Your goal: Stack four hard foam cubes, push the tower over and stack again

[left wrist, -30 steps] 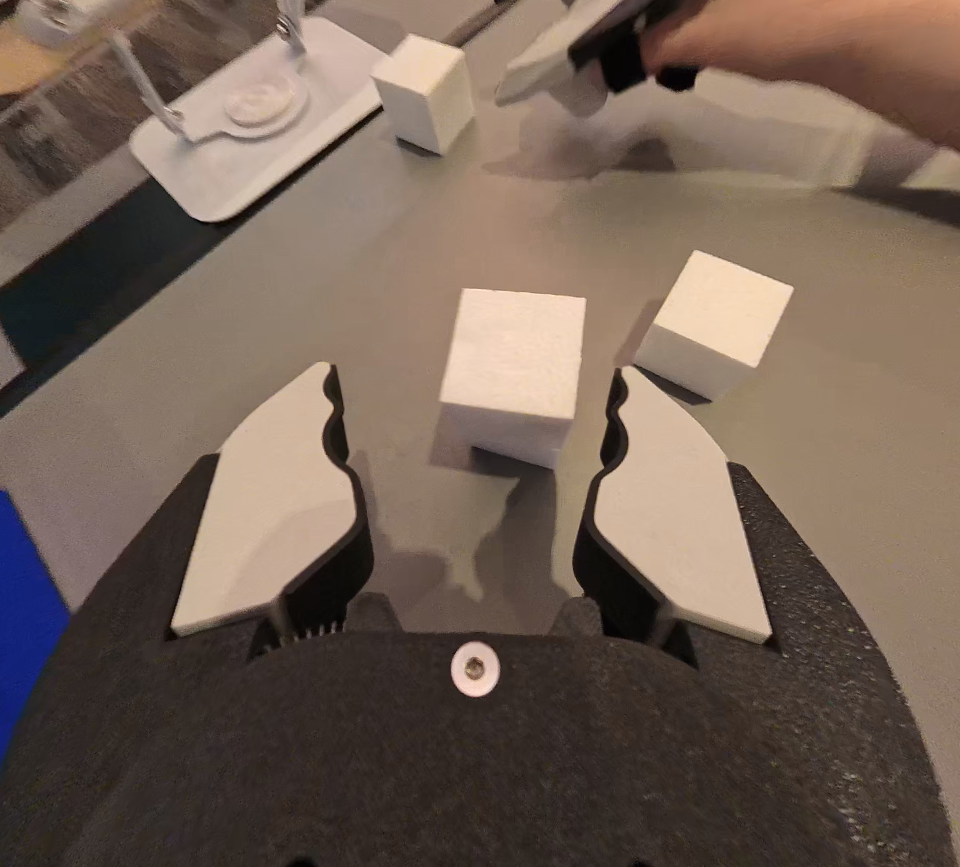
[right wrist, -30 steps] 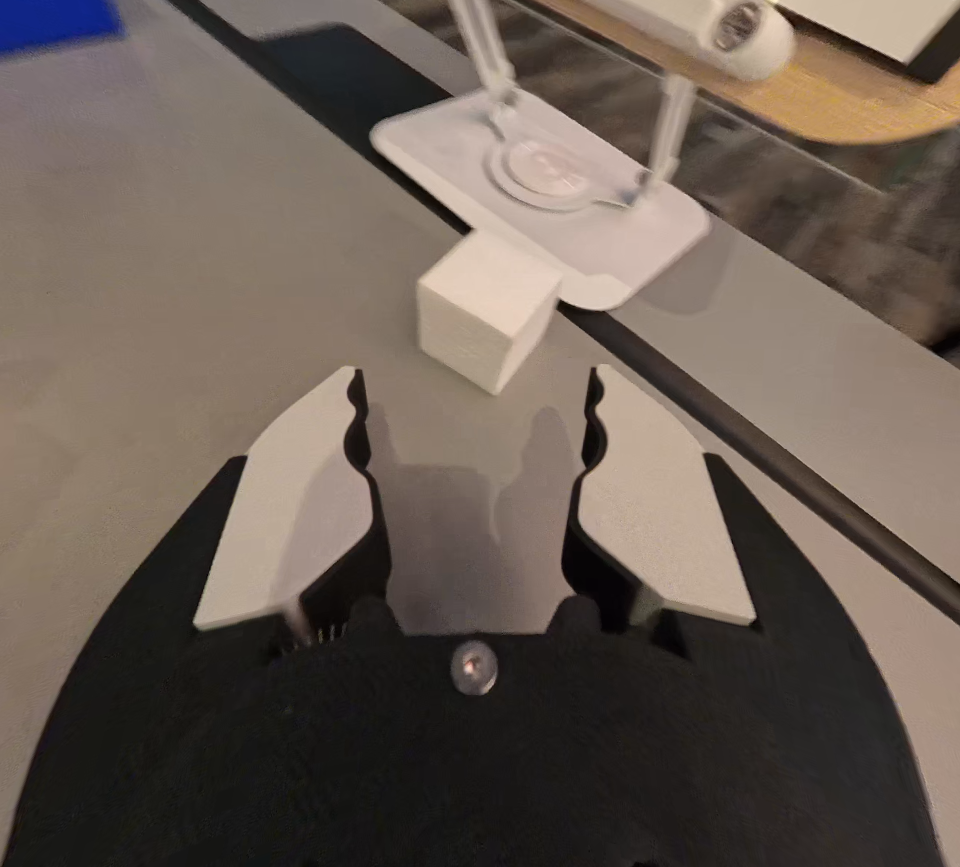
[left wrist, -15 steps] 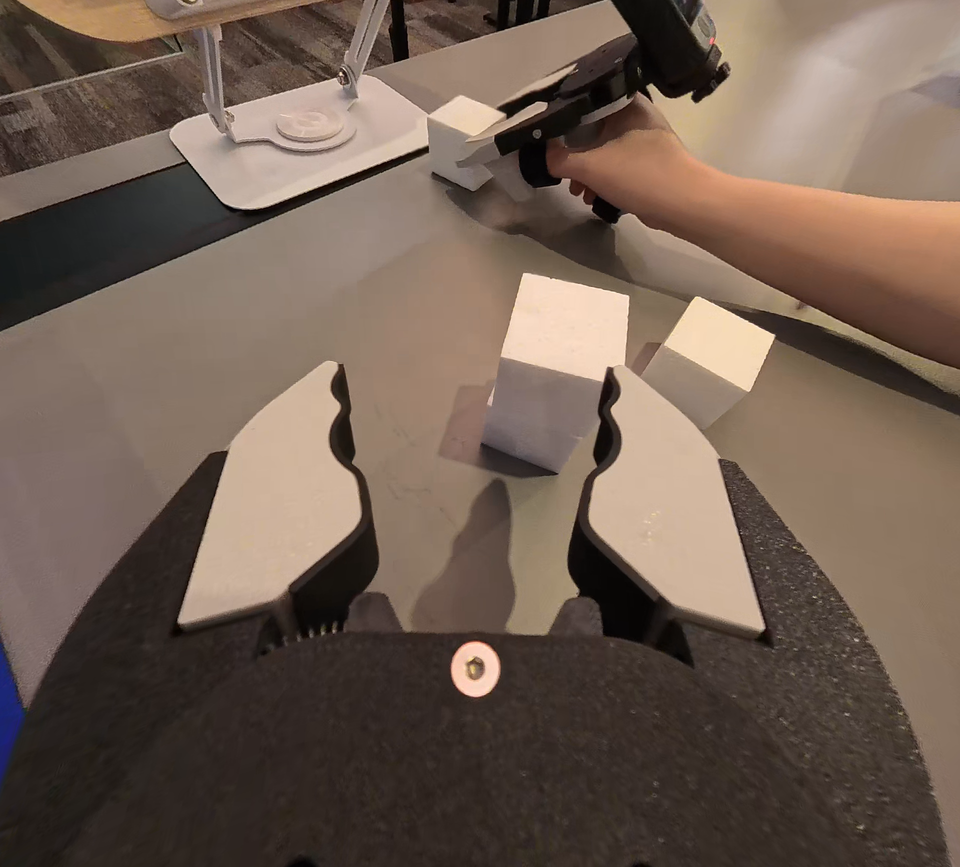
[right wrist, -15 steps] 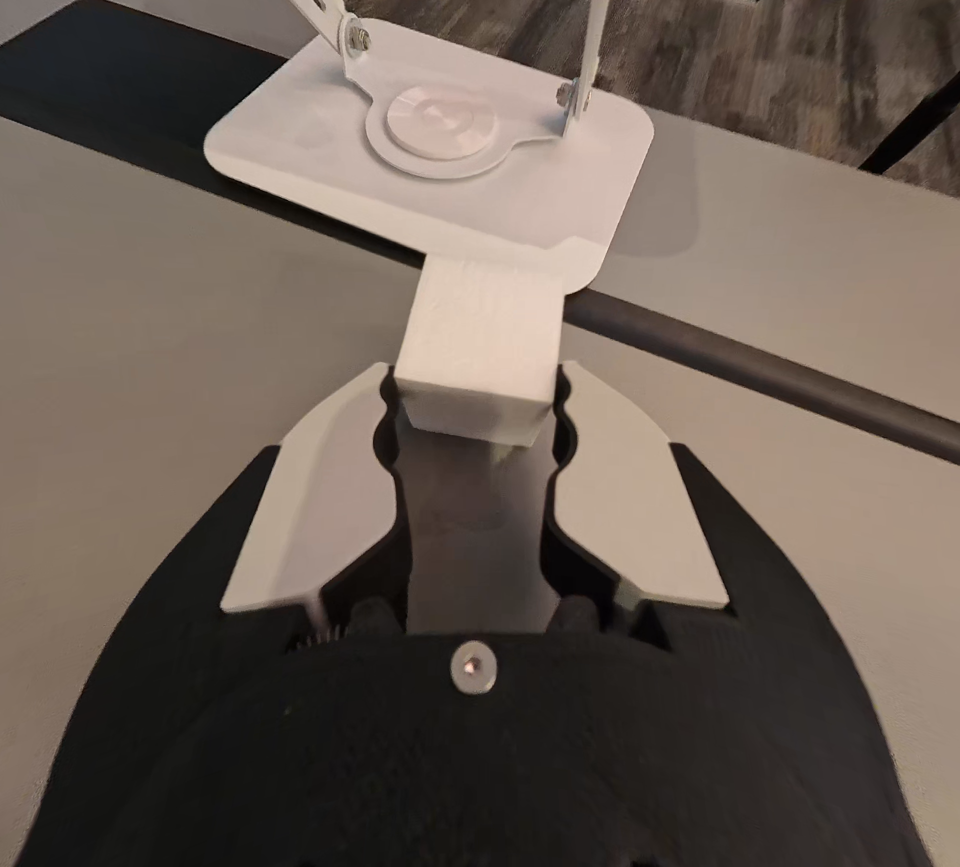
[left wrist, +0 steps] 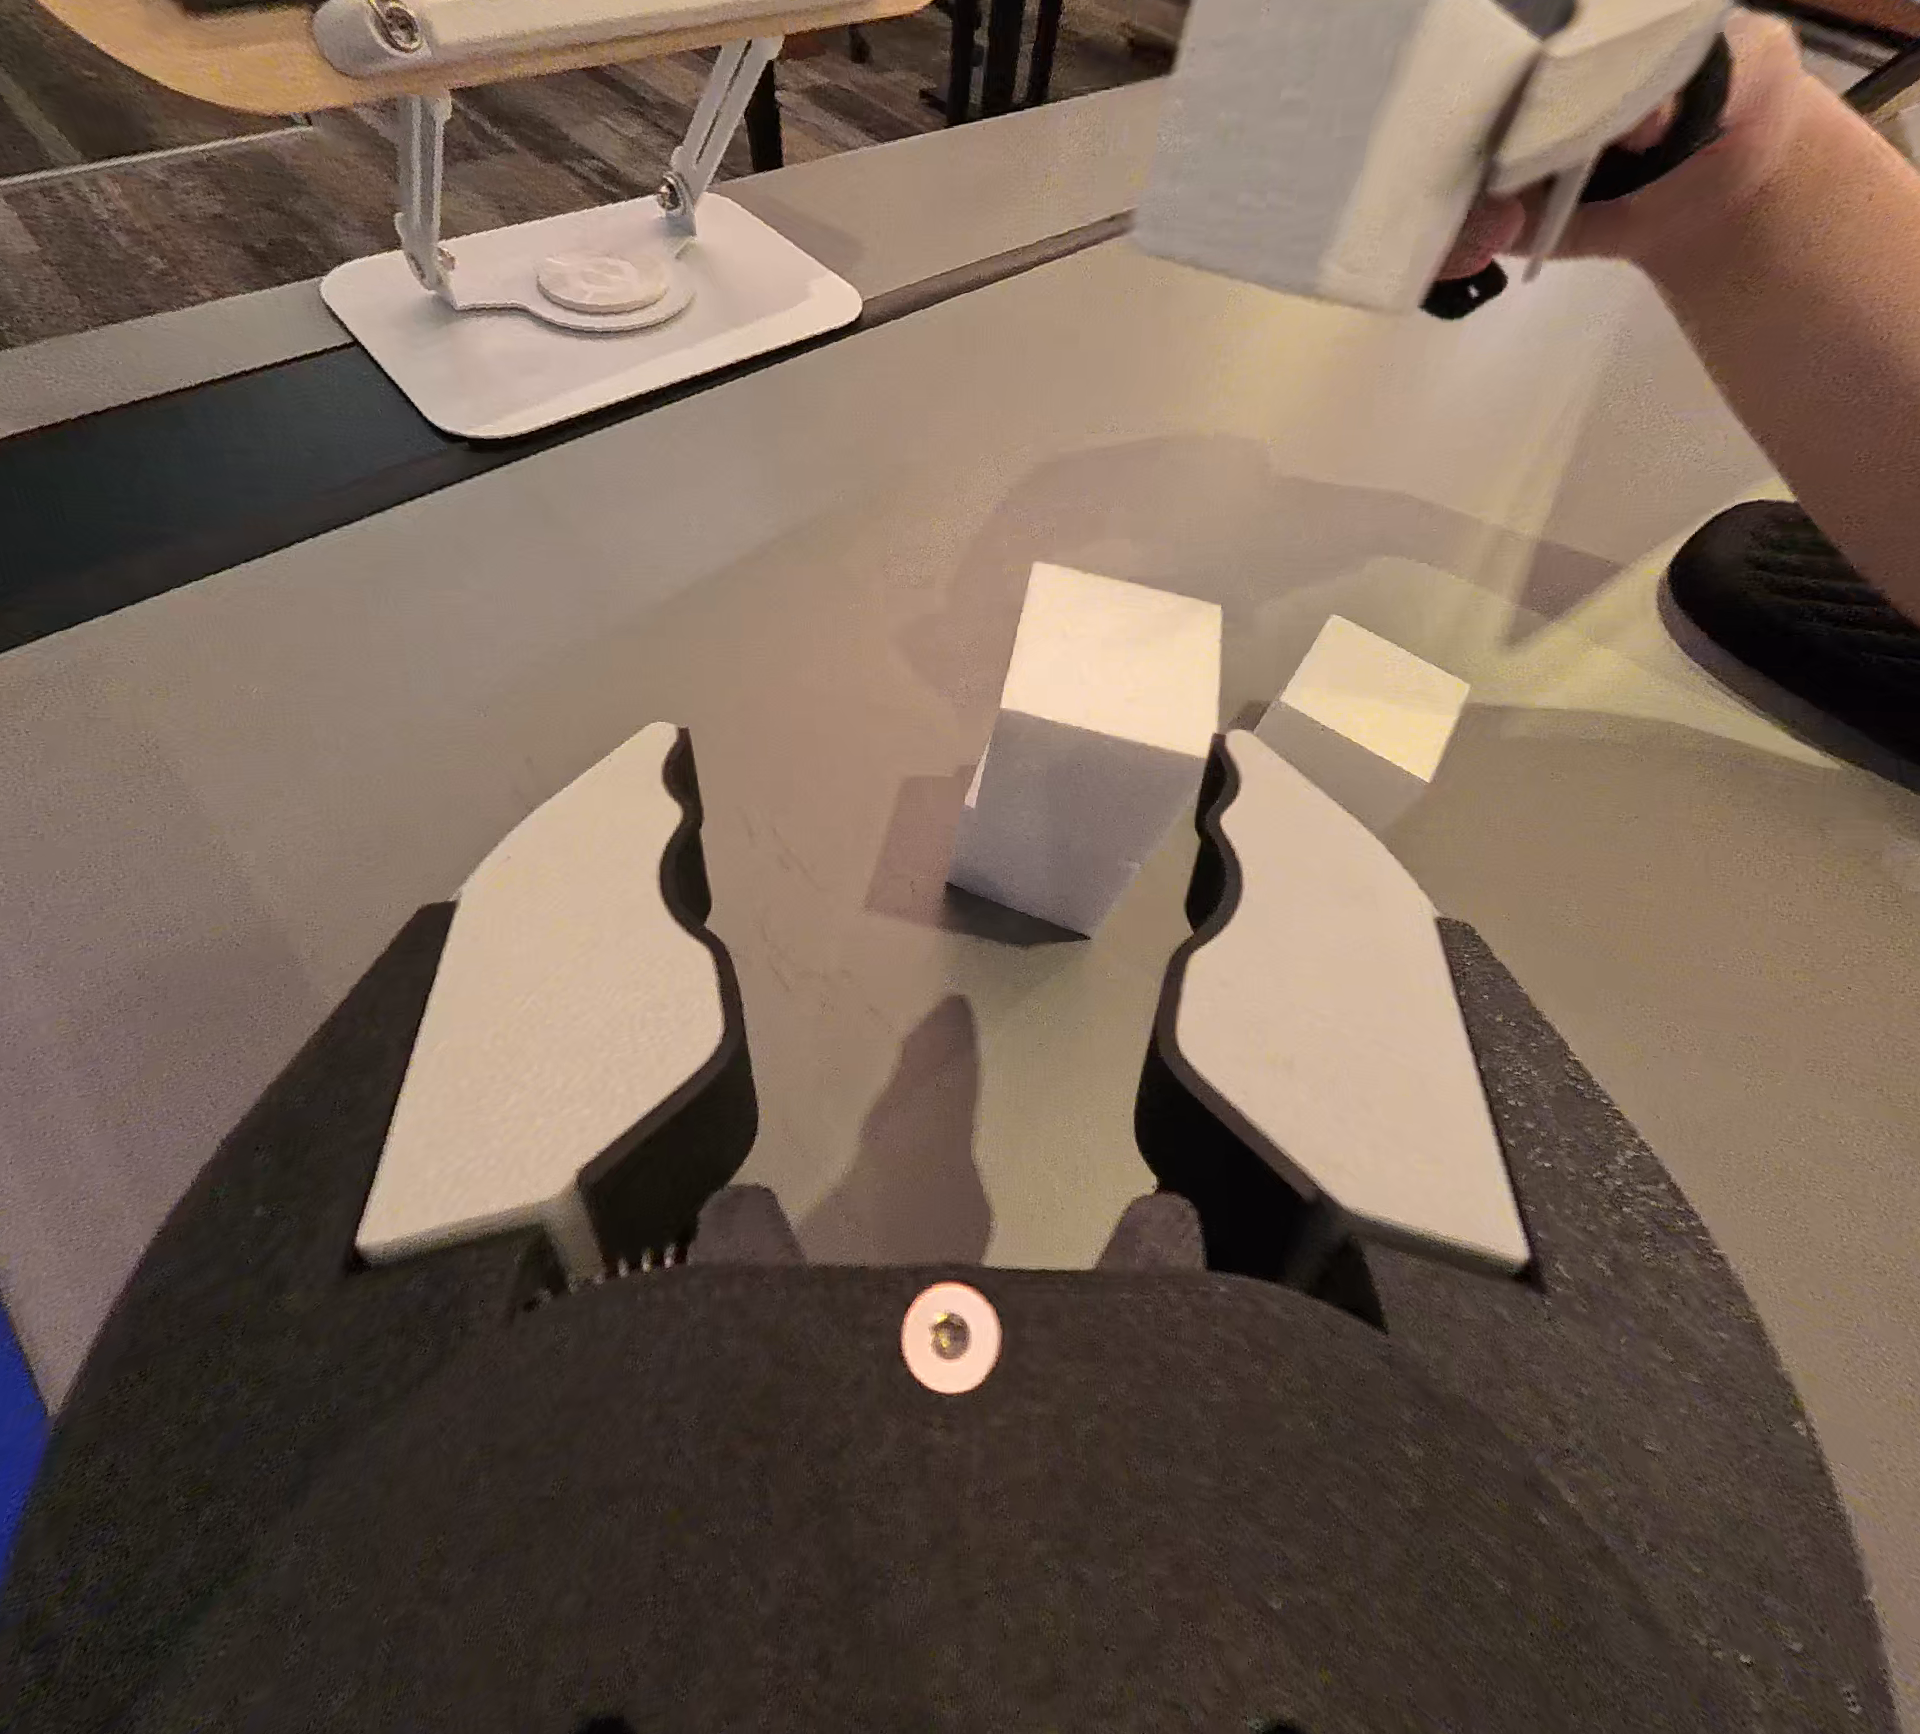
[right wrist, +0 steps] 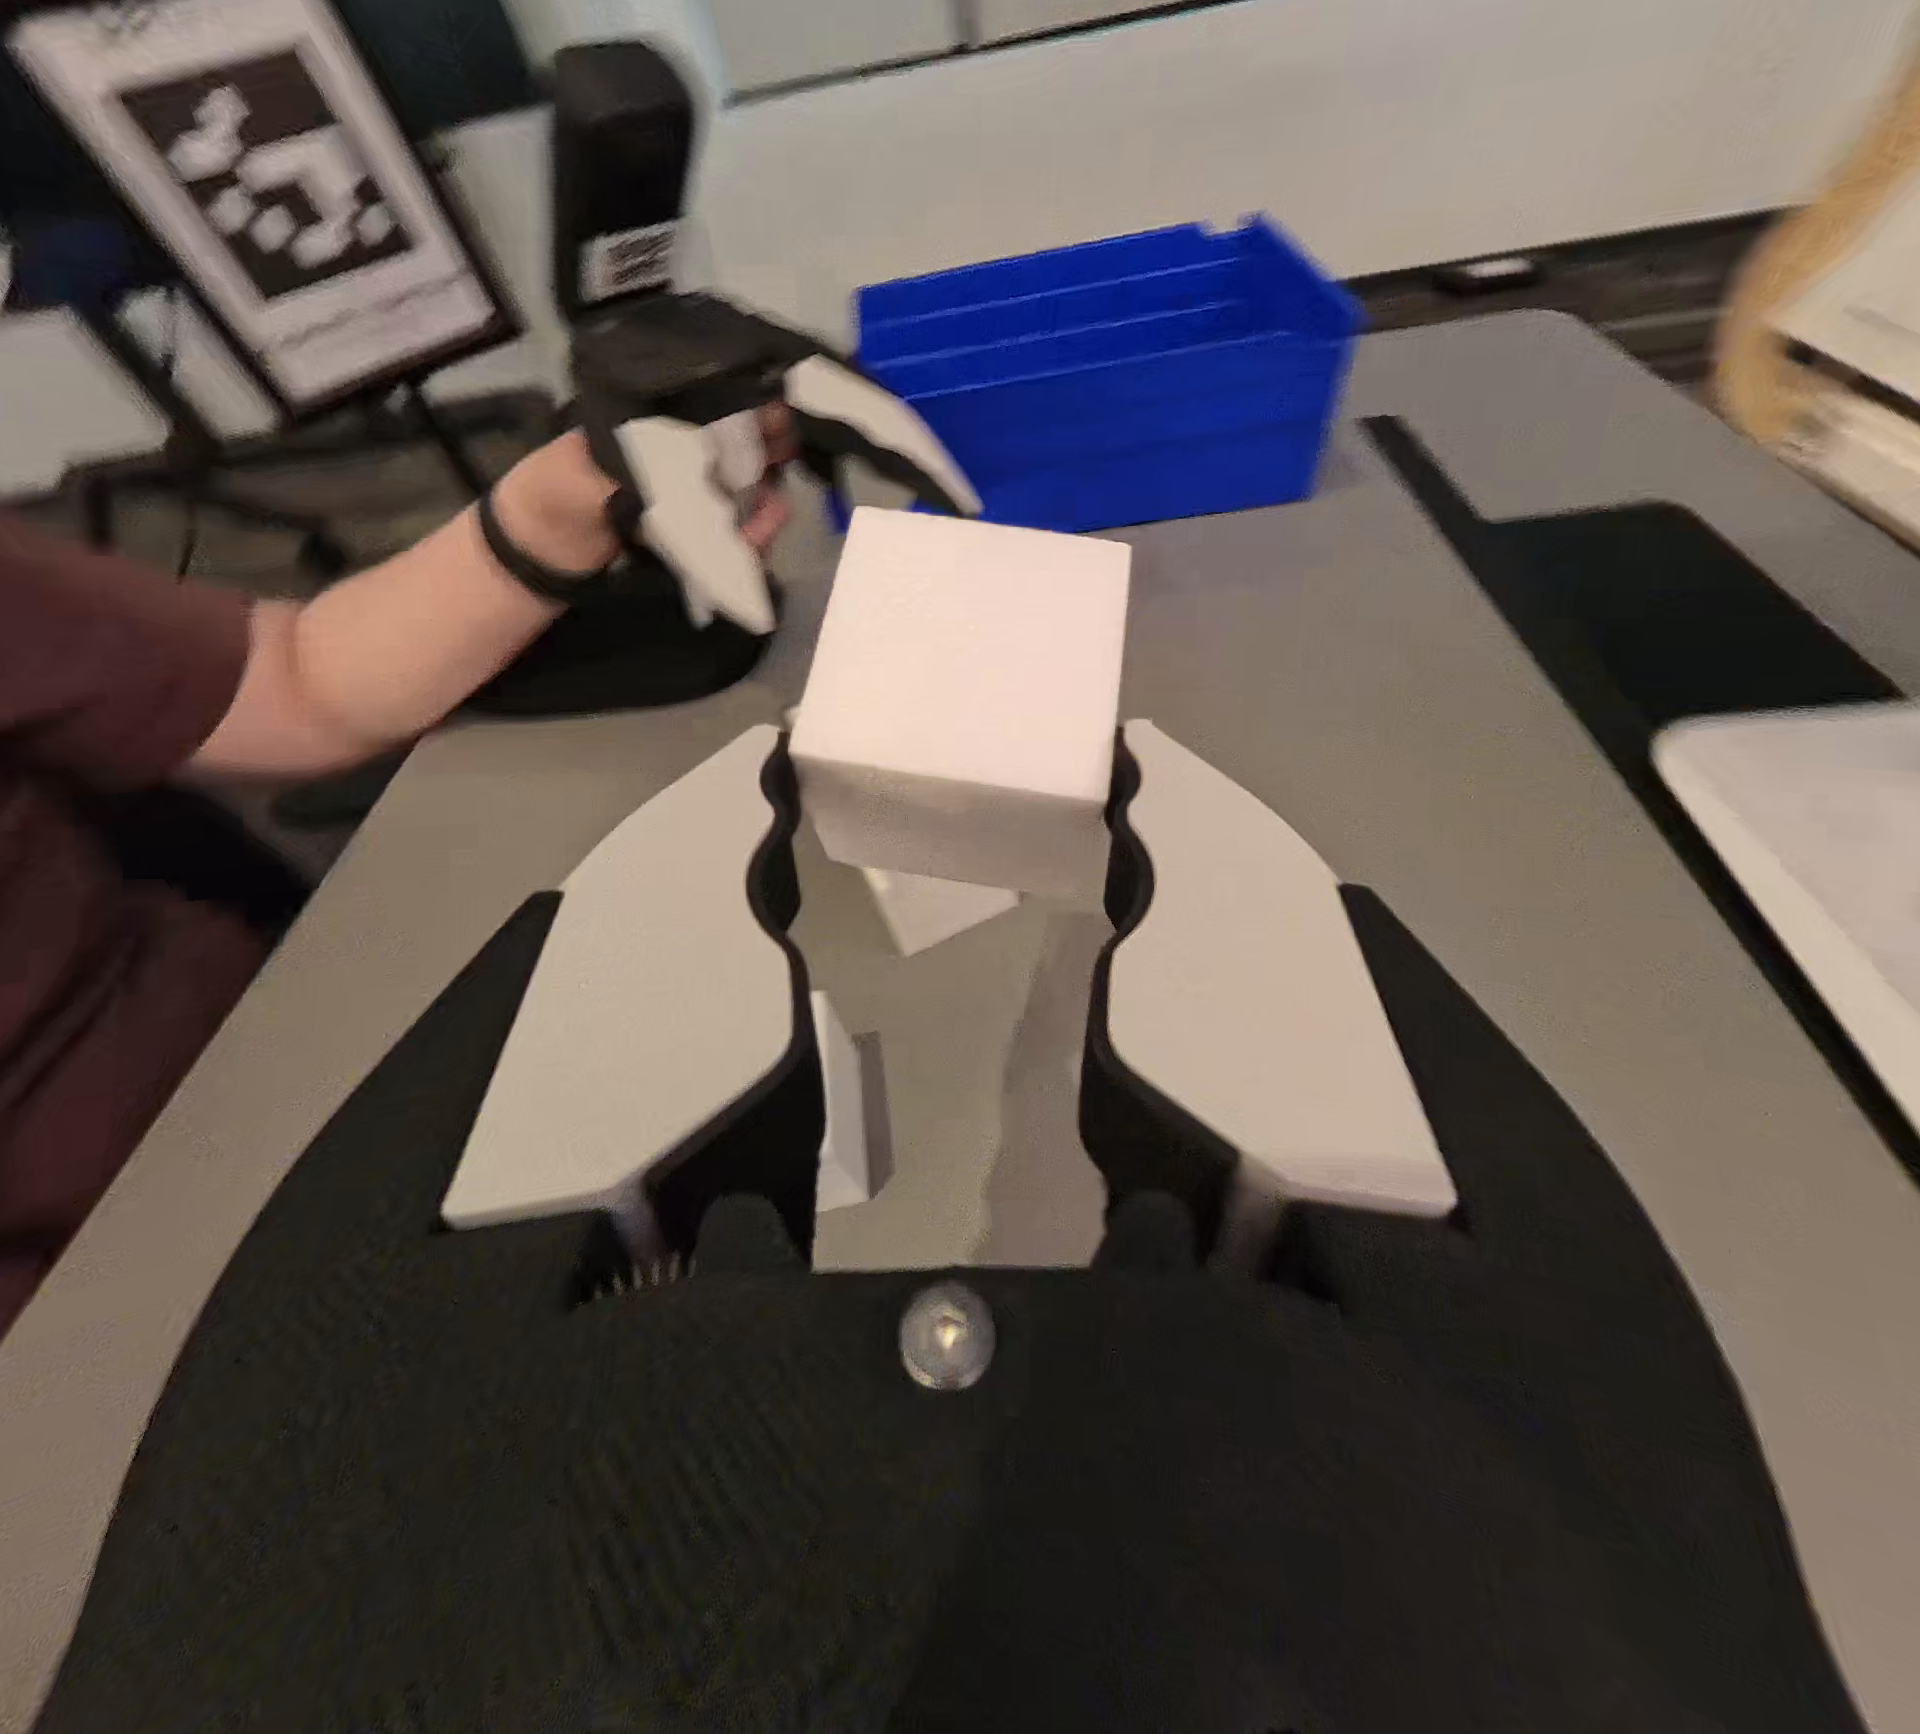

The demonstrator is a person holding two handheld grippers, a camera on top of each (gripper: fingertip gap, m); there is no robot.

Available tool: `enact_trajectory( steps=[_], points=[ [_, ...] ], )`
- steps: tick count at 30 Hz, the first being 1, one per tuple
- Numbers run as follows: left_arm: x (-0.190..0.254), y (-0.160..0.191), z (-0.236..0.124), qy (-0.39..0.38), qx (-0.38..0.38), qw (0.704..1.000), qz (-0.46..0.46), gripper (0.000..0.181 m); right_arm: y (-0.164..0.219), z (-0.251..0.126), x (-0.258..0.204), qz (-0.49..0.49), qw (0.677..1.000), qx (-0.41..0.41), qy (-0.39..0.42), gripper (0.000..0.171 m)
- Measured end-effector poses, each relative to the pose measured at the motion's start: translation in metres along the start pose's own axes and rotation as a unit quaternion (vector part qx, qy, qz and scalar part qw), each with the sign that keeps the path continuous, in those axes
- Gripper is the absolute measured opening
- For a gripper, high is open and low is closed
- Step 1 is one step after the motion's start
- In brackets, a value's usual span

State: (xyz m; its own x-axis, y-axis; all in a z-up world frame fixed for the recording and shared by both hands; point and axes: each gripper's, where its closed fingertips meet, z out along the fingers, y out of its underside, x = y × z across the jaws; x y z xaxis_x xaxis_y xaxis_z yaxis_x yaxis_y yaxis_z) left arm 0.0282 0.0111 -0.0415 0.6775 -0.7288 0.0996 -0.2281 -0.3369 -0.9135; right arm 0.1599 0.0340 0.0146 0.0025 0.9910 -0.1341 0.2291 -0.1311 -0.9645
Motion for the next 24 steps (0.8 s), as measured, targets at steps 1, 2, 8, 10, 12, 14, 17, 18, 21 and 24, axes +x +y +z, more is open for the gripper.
enact_trajectory(
  steps=[1, 2, 8, 10, 12, 14, 17, 18, 21, 24],
  points=[
    [-0.001, -0.002, -0.003, 0.000, 0.005, 1.000, 0.002, 0.092, -0.001, 0.007, -0.011, -0.031, 0.999, -0.023, -0.024, 0.058],
    [-0.002, -0.003, -0.006, 0.002, 0.010, 1.000, 0.006, 0.091, 0.000, 0.015, -0.020, -0.062, 0.996, -0.049, -0.044, 0.058],
    [-0.008, -0.011, -0.021, 0.014, 0.055, 0.998, 0.008, 0.088, 0.015, 0.064, -0.042, -0.150, 0.966, -0.147, -0.152, 0.058],
    [-0.008, -0.014, -0.023, 0.025, 0.069, 0.997, -0.002, 0.086, 0.016, 0.074, -0.038, -0.142, 0.962, -0.163, -0.167, 0.058],
    [-0.007, -0.016, -0.024, 0.034, 0.079, 0.996, -0.013, 0.084, 0.018, 0.079, -0.037, -0.128, 0.956, -0.176, -0.195, 0.058],
    [-0.006, -0.018, -0.024, 0.042, 0.088, 0.995, -0.022, 0.082, 0.017, 0.085, -0.035, -0.133, 0.955, -0.169, -0.205, 0.058],
    [-0.005, -0.017, -0.023, 0.051, 0.085, 0.995, -0.029, 0.082, 0.024, 0.090, -0.031, -0.135, 0.951, -0.181, -0.212, 0.058],
    [-0.005, -0.016, -0.022, 0.054, 0.082, 0.995, -0.029, 0.082, 0.027, 0.091, -0.029, -0.135, 0.949, -0.190, -0.211, 0.058],
    [-0.003, -0.014, -0.021, 0.061, 0.079, 0.995, -0.031, 0.081, 0.029, 0.092, -0.027, -0.130, 0.949, -0.194, -0.213, 0.058],
    [-0.003, -0.010, -0.019, 0.065, 0.071, 0.995, -0.034, 0.082, 0.031, 0.092, -0.027, -0.132, 0.948, -0.196, -0.214, 0.058]
  ],
)
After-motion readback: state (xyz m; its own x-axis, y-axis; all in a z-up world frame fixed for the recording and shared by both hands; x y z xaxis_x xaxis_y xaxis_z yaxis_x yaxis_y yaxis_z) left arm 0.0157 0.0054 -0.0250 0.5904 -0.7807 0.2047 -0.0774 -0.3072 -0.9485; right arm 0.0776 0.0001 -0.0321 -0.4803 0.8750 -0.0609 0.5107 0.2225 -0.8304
